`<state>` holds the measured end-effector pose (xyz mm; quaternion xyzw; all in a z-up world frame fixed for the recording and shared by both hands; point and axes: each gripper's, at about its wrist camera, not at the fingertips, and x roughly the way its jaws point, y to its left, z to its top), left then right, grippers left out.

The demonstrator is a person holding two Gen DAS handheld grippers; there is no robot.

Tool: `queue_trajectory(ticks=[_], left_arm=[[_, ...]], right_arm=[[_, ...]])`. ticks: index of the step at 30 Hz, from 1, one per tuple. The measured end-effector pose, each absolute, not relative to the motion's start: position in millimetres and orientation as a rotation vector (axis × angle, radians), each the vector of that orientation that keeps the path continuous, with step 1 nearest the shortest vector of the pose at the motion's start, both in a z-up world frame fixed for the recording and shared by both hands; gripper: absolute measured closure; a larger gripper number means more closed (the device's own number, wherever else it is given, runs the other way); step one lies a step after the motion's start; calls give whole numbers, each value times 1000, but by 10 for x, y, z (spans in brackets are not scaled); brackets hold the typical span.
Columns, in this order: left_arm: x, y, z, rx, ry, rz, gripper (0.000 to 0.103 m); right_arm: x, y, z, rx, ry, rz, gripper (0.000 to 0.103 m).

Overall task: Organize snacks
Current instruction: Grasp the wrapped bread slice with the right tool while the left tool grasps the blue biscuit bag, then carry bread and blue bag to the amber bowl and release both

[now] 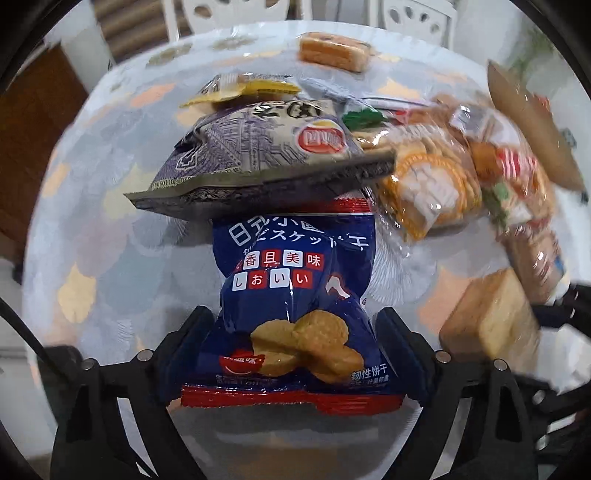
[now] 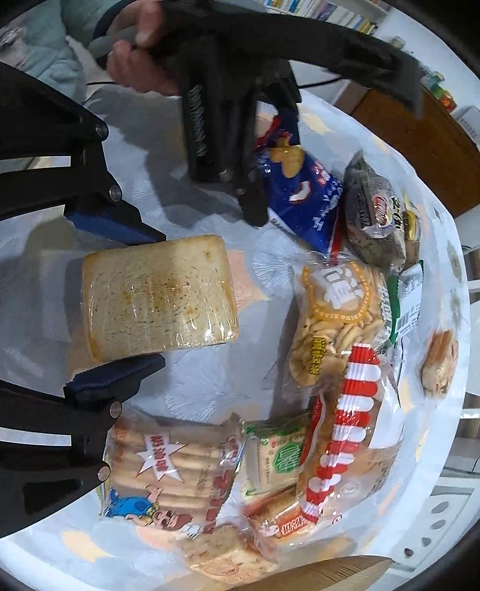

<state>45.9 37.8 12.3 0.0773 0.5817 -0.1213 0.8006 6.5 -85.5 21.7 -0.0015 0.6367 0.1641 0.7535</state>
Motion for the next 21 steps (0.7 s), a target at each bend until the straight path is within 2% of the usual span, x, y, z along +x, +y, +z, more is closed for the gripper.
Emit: queue_trajectory(ticks=[3,6,15,21], left_arm=[[393,401,170,168,1218,-269,29],[313,456,245,143,1204,-286,35],[30,507,558,89,1146,-300,36],[47,291,899,55,1091,-334,36]], right_arm=[[202,-667,133,-14,1388,356,47],[272,-571,58,-13,1385,345,47],[120,-678,190,108,1362,394,48],[152,-867,522,153,1305,377,48]])
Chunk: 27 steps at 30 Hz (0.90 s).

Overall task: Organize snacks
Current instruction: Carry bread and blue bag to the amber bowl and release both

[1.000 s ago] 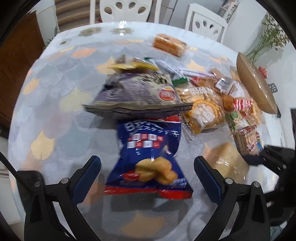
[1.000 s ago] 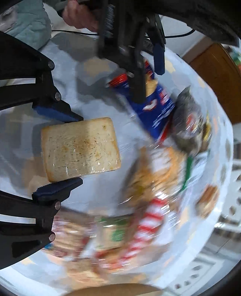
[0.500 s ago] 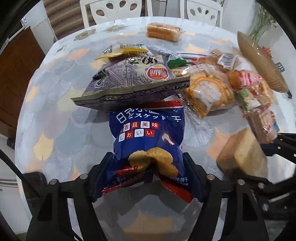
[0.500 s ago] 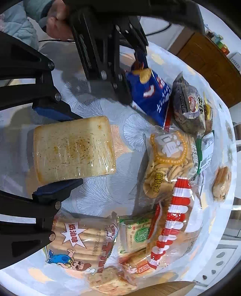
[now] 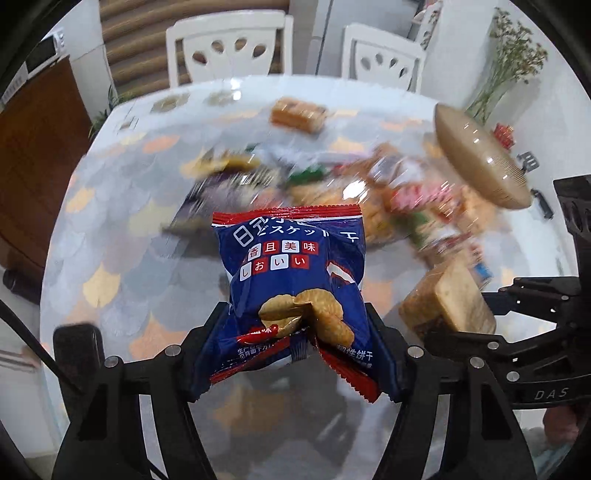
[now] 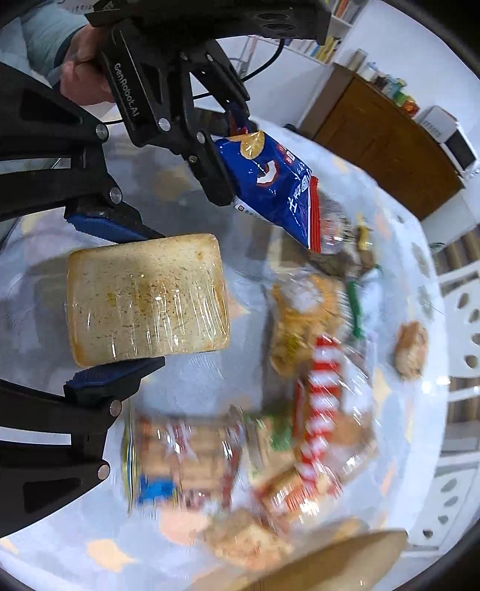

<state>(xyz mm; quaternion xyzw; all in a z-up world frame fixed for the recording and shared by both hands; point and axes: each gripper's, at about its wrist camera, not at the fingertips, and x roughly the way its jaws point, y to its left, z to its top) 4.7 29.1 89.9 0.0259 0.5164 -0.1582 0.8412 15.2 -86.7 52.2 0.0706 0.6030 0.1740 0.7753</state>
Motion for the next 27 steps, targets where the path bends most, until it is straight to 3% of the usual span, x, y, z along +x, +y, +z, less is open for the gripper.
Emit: queue_trajectory(ticks=[15,27], left_arm=[[565,-1198,2104,164,907,-470,36],[951,-2463,1542,146,1050,-597,36]], right_arm=[[350,-2828,1407,319,1124,-32,48],[591,-3966,1164,396,1249,-185,48]])
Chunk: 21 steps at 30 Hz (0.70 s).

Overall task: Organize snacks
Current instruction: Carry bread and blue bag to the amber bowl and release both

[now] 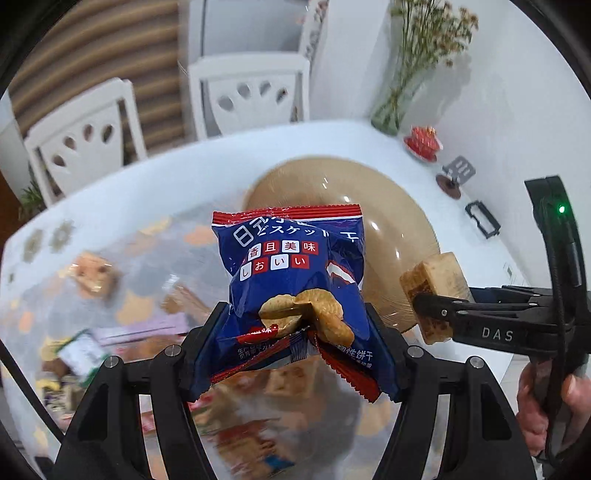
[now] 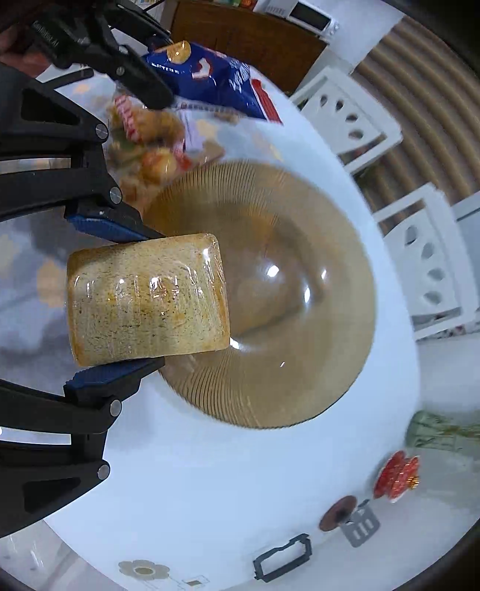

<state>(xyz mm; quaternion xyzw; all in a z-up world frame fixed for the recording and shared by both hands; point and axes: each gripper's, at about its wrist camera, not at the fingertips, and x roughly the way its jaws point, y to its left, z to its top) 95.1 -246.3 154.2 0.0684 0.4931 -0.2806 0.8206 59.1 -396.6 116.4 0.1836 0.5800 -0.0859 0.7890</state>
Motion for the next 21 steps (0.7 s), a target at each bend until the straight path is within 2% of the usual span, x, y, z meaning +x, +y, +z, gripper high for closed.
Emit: queue_trajectory(ticks=[6,10,21], left_arm=[[1008,-2820,1282,188,1110,-592,36],[1045,-2898,1258,167,1095,-557,31],[984,-2514,1328,90,1098,-511,30]], right_arm=[[667,-4147,987,387,1307,-166,48],[740,-4187,928,383,1326,-138,45],[635,-4239,1036,360,1275,-167,45]])
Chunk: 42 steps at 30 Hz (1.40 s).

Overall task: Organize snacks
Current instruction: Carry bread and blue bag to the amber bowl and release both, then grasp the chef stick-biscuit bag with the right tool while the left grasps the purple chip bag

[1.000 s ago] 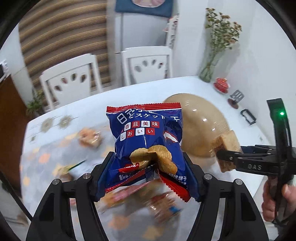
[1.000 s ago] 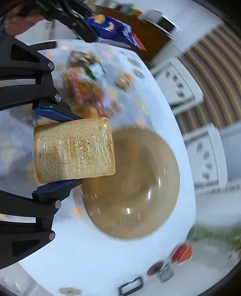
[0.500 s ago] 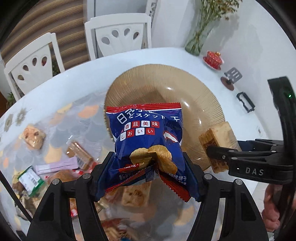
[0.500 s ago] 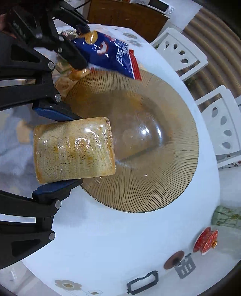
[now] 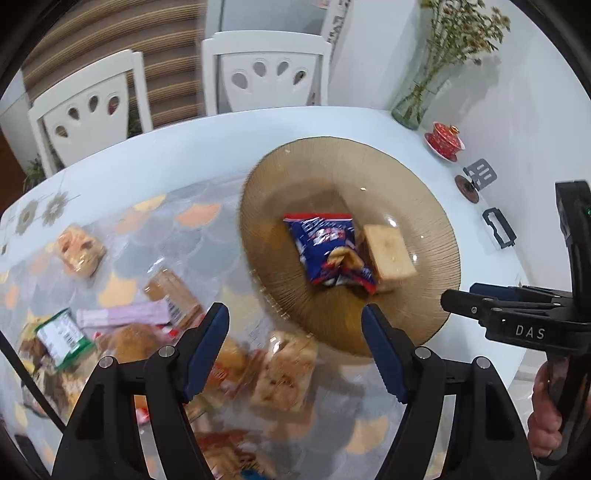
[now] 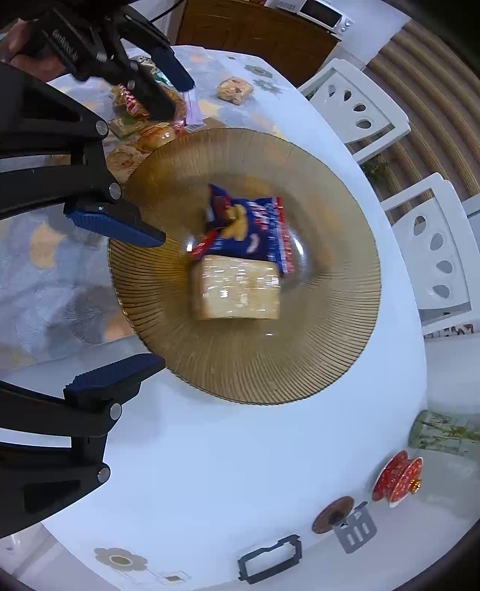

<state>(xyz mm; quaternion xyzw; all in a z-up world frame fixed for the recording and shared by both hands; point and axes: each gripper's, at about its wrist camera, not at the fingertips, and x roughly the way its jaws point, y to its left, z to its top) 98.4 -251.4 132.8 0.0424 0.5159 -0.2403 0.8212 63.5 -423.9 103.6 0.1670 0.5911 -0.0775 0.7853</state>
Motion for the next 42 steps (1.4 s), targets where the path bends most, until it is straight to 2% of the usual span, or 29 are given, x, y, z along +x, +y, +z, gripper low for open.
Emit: queue_trajectory(ticks=[9,17,28,36,42], left_arm=[[758,-1799,1422,17,1091,-373,30],[633,-855,1551,-98,1071,-218,30],[535,334,1498,-238,1064,-30,30],[549,739,1305,-289,1110,-35,30],[765,698,1027,-239,1186,-92,30]], right_arm=[[568,-3850,1089,328,1278,-100,45],[586,-3218,1225,280,1252,20,45],[536,-2270,1078,206,1321,167,45],[524,-1979,911,218,1376,174,45],[500,-1957,652,276,1433,142,44]])
